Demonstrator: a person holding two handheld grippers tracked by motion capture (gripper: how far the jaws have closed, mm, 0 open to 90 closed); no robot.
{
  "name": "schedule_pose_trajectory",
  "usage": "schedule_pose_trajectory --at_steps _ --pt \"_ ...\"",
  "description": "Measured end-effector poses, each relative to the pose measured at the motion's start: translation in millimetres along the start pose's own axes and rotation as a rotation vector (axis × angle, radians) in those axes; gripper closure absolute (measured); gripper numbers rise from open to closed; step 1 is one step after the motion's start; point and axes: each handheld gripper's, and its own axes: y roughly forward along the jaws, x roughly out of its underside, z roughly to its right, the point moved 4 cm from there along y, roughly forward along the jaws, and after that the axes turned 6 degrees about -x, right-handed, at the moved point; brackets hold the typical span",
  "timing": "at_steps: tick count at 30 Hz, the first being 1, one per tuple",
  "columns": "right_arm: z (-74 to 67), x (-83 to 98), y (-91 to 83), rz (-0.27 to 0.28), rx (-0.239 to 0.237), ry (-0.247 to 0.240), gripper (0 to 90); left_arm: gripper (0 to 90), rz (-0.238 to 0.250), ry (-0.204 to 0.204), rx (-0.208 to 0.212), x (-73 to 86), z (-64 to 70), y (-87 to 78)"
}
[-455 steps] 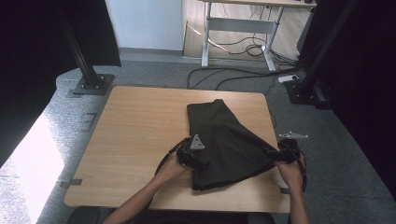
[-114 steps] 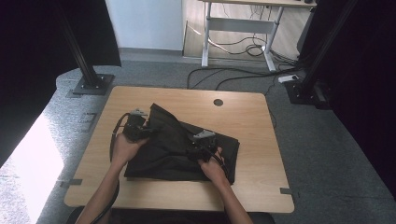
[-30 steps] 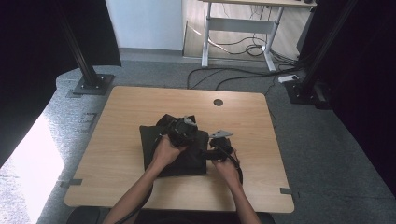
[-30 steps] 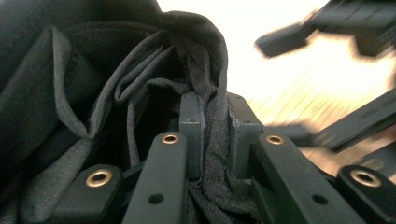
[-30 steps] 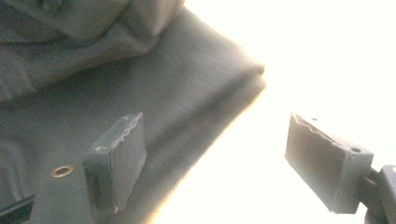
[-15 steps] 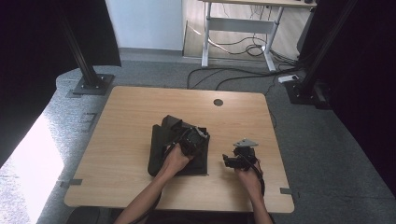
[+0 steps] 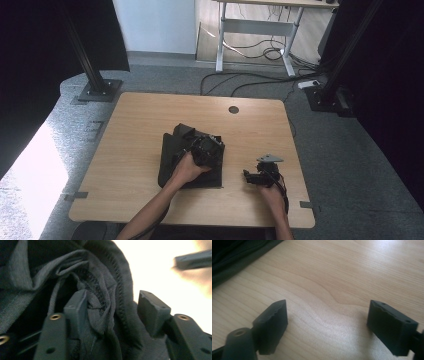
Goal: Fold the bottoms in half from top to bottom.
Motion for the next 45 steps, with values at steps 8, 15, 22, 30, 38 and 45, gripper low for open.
schedule_pose_trajectory --at_steps 8,15,22,30,38,45 --pt "0.2 -0.1 0.3 0.000 -0.002 -0.005 14.9 29.4 0.149 0.017 -0.018 -24.0 -13.6 -69.8" --pt "0.1 -0.1 0.4 0.002 -0.001 -0.003 14.9 24.3 0.250 -0.045 -0.063 -24.9 -50.8 -122.8" --pt "0.0 -0.1 0.4 0.002 -0.001 -0.004 14.9 14.9 0.267 -0.091 -0.212 -2.8 -104.3 -152.0" --pt "-0.1 0.1 0.3 0.001 0.000 -0.004 14.8 1.0 0.233 -0.182 -0.347 41.8 -158.5 -137.8" --pt "-0.5 0.2 0.3 -0.001 0.004 -0.002 14.4 0.0 0.179 -0.308 -0.375 89.3 -198.3 -104.9" --pt "-1.0 0.1 0.4 -0.002 0.006 0.003 14.1 0.0 0.165 -0.293 -0.299 101.7 -184.0 -72.0"
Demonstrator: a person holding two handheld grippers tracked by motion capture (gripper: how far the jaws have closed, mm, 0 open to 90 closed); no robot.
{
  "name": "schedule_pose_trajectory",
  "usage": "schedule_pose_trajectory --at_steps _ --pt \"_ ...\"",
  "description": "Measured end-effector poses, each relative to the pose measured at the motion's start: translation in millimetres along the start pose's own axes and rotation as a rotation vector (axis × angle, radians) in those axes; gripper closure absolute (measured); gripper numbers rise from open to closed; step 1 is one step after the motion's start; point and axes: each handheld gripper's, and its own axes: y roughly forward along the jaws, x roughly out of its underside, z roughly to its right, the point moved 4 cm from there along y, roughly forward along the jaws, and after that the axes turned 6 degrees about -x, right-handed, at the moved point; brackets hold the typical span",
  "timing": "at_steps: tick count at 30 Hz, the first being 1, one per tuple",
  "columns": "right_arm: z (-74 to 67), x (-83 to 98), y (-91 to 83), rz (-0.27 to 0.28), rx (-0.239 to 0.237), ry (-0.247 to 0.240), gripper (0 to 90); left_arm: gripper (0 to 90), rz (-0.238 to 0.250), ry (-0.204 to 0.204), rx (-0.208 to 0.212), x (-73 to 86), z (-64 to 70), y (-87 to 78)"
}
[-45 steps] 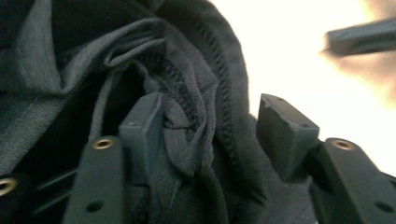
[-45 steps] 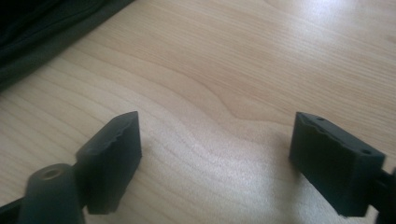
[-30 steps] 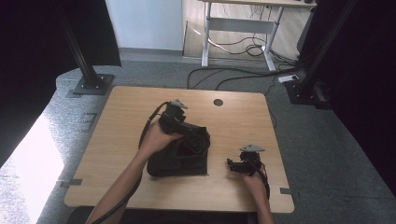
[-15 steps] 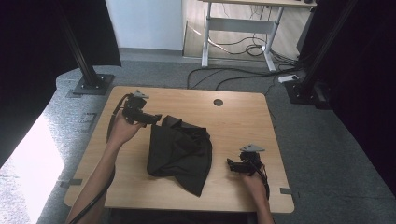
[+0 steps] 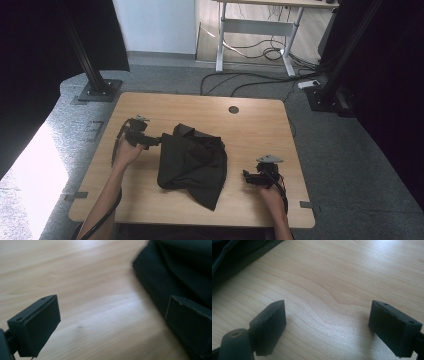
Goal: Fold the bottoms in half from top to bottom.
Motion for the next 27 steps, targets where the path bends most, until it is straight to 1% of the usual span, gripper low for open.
schedule_pose_trajectory --at_steps 1,4,5,6,8,11,15,17,21,24,27 --pt "0.0 0.0 0.0 0.000 0.000 0.000 14.0 0.0 0.008 0.012 0.019 0.6 7.1 0.2" --pt "-0.3 0.0 0.0 0.000 0.001 0.001 13.8 0.0 0.030 0.039 0.056 -0.1 22.5 -4.2" --pt "-0.3 0.0 0.1 -0.001 0.001 0.001 13.8 0.0 0.037 0.061 0.070 -0.4 30.2 -7.3" --pt "-0.3 0.0 0.1 0.000 0.002 0.001 13.8 0.0 0.043 0.074 0.076 -0.5 34.9 -9.3" --pt "-0.5 0.0 0.1 -0.001 0.002 0.002 13.7 0.0 0.062 0.113 0.095 0.2 51.1 -16.9" --pt "-0.7 0.1 0.1 -0.001 0.003 0.002 13.5 0.0 0.088 0.145 0.116 3.0 68.2 -26.5" --pt "-1.0 0.1 0.2 -0.001 0.004 0.004 13.3 0.0 0.103 0.200 0.152 12.4 94.0 -37.3" --pt "-1.1 0.1 0.2 -0.001 0.004 0.004 13.3 0.0 0.091 0.232 0.164 19.4 105.7 -39.2" --pt "-1.5 0.1 0.2 -0.001 0.005 0.005 13.3 0.0 0.057 0.294 0.171 37.0 126.3 -37.6" --pt "-1.7 0.2 0.2 -0.001 0.005 0.005 13.2 0.0 0.043 0.317 0.162 48.6 135.1 -35.4" --pt "-1.9 0.2 0.2 -0.002 0.005 0.005 13.1 0.0 0.039 0.318 0.168 59.1 139.8 -33.8"
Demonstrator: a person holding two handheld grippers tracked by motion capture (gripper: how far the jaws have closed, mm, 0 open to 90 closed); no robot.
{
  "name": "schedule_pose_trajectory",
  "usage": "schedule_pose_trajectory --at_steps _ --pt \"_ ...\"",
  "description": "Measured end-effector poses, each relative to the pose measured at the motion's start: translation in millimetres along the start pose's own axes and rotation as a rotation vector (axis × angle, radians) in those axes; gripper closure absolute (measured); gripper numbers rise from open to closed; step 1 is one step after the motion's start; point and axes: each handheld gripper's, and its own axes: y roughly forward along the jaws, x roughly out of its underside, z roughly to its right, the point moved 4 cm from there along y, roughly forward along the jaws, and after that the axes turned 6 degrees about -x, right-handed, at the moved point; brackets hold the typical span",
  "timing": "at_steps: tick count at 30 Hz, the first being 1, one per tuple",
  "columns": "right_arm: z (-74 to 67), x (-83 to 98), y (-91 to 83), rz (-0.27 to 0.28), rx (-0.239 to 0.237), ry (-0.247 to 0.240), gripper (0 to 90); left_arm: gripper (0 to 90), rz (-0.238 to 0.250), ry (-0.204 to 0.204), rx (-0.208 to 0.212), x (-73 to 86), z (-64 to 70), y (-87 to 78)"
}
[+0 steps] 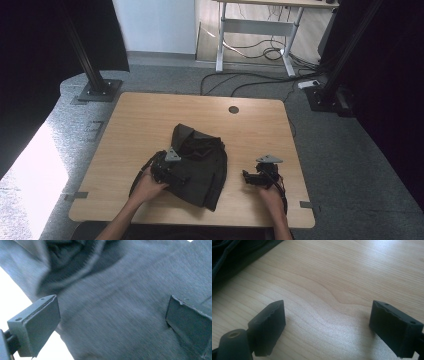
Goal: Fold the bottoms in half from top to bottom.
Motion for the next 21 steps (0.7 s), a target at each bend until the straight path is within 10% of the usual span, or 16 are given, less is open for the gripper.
schedule_pose_trajectory --at_steps 9,15,21 --pt "-0.1 0.0 0.1 0.000 -0.001 0.000 12.9 0.0 0.055 0.016 -0.025 -4.9 -2.0 -16.7" --pt "-0.2 -0.3 0.1 -0.003 -0.001 0.001 13.0 0.0 0.068 -0.060 -0.115 -8.7 -28.7 -13.5" --pt "-4.7 -4.7 -1.6 -0.030 -0.047 -0.005 16.1 0.0 0.051 -0.140 -0.084 15.0 -35.4 6.3"
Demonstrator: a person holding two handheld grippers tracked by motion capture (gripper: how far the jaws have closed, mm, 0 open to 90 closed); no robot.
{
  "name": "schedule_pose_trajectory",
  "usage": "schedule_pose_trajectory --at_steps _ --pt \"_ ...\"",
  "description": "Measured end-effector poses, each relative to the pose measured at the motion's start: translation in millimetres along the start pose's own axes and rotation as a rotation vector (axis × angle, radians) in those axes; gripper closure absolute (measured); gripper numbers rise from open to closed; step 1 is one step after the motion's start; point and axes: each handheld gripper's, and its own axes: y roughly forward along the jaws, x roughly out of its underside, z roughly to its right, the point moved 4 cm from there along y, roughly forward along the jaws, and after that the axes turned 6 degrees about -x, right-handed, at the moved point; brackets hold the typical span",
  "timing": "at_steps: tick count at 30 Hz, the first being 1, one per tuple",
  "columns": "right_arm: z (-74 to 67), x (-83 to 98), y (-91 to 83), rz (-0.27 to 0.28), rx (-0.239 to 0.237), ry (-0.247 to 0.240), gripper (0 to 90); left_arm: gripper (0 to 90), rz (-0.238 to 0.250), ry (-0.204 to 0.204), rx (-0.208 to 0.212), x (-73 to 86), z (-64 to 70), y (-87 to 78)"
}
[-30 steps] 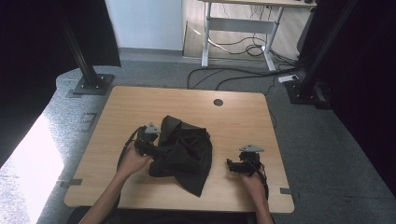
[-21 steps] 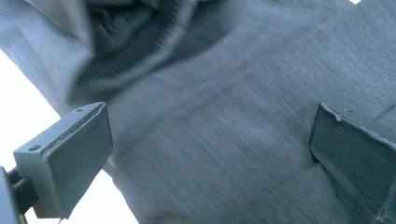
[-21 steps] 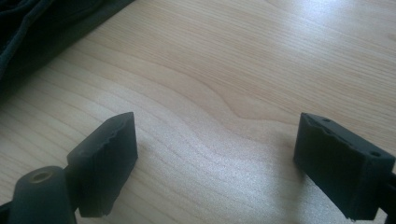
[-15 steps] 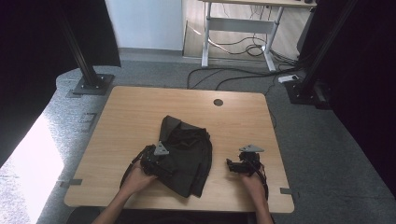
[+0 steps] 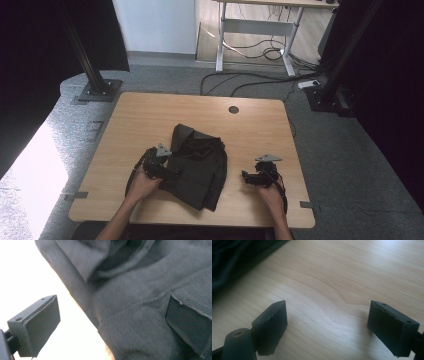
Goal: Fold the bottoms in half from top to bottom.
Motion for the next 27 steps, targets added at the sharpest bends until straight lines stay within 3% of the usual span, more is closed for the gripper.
schedule_pose_trajectory --at_steps 3,8,15,20,27 --pt "-7.6 -7.7 -2.7 0.003 -0.019 -0.023 17.3 0.0 0.023 -0.031 0.017 6.9 -0.8 0.6" --pt "-28.0 -30.6 -9.5 0.021 -0.095 -0.079 18.1 0.0 0.038 -0.070 0.061 14.4 -2.2 3.9" --pt "-68.8 -75.0 -12.1 0.017 -0.214 -0.192 28.1 0.0 0.041 -0.063 0.058 18.1 0.8 8.5" --pt "-106.1 -100.4 9.2 -0.036 -0.288 -0.299 36.8 0.0 0.050 -0.051 0.038 20.0 2.5 9.2" --pt "-138.1 -116.1 51.1 -0.096 -0.316 -0.347 41.6 0.0 0.038 -0.051 0.026 20.5 3.6 10.0"
